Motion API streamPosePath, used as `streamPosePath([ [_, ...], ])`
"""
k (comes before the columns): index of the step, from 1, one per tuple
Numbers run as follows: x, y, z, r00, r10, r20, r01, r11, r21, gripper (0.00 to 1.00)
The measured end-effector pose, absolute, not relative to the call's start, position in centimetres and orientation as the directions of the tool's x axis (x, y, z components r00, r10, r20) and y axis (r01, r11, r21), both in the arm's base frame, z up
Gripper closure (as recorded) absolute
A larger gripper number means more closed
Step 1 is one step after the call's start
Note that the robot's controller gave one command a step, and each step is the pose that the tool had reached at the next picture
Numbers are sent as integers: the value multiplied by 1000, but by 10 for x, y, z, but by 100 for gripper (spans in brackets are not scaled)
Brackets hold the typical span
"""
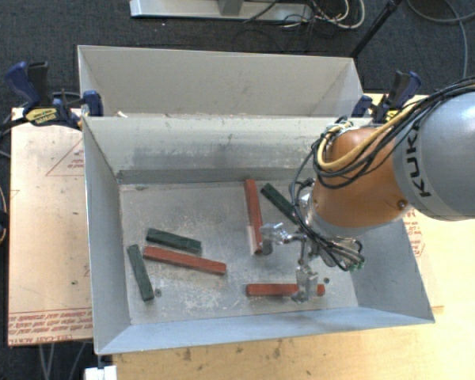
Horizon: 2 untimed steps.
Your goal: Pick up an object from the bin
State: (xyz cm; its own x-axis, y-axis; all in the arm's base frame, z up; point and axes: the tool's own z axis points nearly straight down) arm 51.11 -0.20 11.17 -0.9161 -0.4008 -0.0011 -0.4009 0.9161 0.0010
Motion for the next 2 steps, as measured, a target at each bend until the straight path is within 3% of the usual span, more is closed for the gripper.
streamPosePath([
  [1, 487, 2, 74, -901, -434, -1, -434, 901, 1, 100],
  [2, 487, 2, 74, -901, -434, -1, -434, 901, 1, 100],
])
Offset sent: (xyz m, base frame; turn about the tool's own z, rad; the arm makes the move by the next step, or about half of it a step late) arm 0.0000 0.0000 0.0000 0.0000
